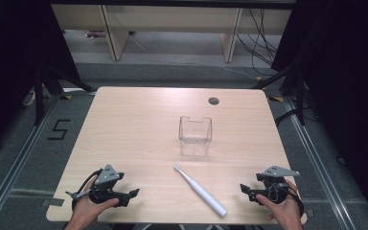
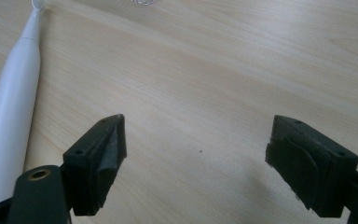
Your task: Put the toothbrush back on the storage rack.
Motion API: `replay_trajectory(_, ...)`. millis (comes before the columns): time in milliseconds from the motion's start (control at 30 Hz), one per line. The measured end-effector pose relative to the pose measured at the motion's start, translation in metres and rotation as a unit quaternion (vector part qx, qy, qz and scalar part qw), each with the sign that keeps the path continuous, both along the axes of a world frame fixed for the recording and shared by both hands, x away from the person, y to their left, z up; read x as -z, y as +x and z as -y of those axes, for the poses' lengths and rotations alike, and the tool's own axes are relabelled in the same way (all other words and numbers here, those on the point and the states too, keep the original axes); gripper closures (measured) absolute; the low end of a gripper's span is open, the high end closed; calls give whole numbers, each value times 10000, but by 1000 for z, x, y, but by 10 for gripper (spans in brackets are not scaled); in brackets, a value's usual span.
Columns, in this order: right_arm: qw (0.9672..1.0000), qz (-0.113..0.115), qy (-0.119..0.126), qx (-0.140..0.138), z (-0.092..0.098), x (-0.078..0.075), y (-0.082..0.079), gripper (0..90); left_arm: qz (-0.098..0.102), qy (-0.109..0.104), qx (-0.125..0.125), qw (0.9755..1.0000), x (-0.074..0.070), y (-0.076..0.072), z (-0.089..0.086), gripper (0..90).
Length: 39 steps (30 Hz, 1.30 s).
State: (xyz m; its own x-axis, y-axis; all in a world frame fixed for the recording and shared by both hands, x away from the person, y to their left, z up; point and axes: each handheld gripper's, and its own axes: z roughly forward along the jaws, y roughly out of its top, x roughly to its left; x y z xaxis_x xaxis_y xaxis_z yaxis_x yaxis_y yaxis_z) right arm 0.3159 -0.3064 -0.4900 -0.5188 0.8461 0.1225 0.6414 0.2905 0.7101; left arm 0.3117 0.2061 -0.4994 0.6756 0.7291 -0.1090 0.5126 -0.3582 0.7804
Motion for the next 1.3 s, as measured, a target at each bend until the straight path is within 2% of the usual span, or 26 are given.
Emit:
replay_trajectory(167,10000,-14,-23,-12,1,0,1,202,4,11,7,10000,0,0,0,153)
replay_trajectory(200,9999,-90,58,35,-1,0,0,202,3,9,5,10000,0,0,0,153)
replay_trajectory(300,9999,-127,66,48,-1,0,0,203,3,11,6,10000,0,0,0,153)
replay_trajectory(400,10000,-78,-7,-24,0,1,1,208,-12,17,10,10000,0,0,0,154)
replay_trajectory(467,9999,-96,44,-6,0,1,1,208,-26,59,58,10000,0,0,0,156)
replay_trajectory(500,10000,-59,-23,-54,0,1,2,209,-27,58,72,10000,0,0,1,156)
replay_trajectory(533,9999,-151,14,9,-1,1,1,212,-17,63,60,10000,0,0,1,156)
replay_trajectory(567,9999,-59,-95,-68,0,0,2,217,-16,61,57,10000,0,0,0,156)
replay_trajectory(633,9997,34,-74,-211,0,2,4,218,-10,74,58,10000,0,1,0,156)
replay_trajectory(667,9997,27,-134,-223,0,2,5,218,-11,35,30,10000,0,0,0,156)
replay_trajectory(700,9998,-112,-157,-92,-1,0,2,218,-10,31,30,10000,0,0,0,156)
replay_trajectory(767,9995,13,-166,-258,-1,0,5,220,-11,65,54,10000,0,1,0,156)
replay_trajectory(800,9995,5,-189,-270,-1,0,5,221,-15,76,63,10000,0,1,0,156)
replay_trajectory(833,9997,-123,-173,-134,-3,-2,2,224,-20,68,56,10000,0,1,0,156)
replay_trajectory(900,9990,87,-258,-348,-2,-1,5,228,-48,67,92,9999,1,1,0,156)
replay_trajectory(967,9996,-112,-65,-267,-6,-3,3,234,-44,109,105,9999,1,1,0,156)
replay_trajectory(1000,9994,-29,-247,-249,-5,-5,4,237,-36,86,83,9999,1,1,0,156)
replay_trajectory(1100,9993,-22,-246,-286,-7,-7,4,244,-34,50,70,10000,1,1,0,156)
replay_trajectory(1133,9994,-62,-148,-291,-9,-8,4,246,-23,58,65,10000,1,1,0,156)
replay_trajectory(1167,9993,8,-121,-355,-11,-9,4,248,-32,37,48,10000,1,1,0,156)
replay_trajectory(1200,9993,-66,2,-371,-14,-9,3,248,-44,59,54,10000,1,1,0,156)
replay_trajectory(1233,9994,-126,-8,-333,-16,-11,2,248,-29,51,57,10000,1,1,0,157)
replay_trajectory(1267,9993,-63,-36,-363,-18,-12,3,248,-10,65,45,10000,0,1,0,157)
replay_trajectory(1300,9990,-97,33,-435,-20,-11,3,248,1,82,40,10000,0,1,0,158)
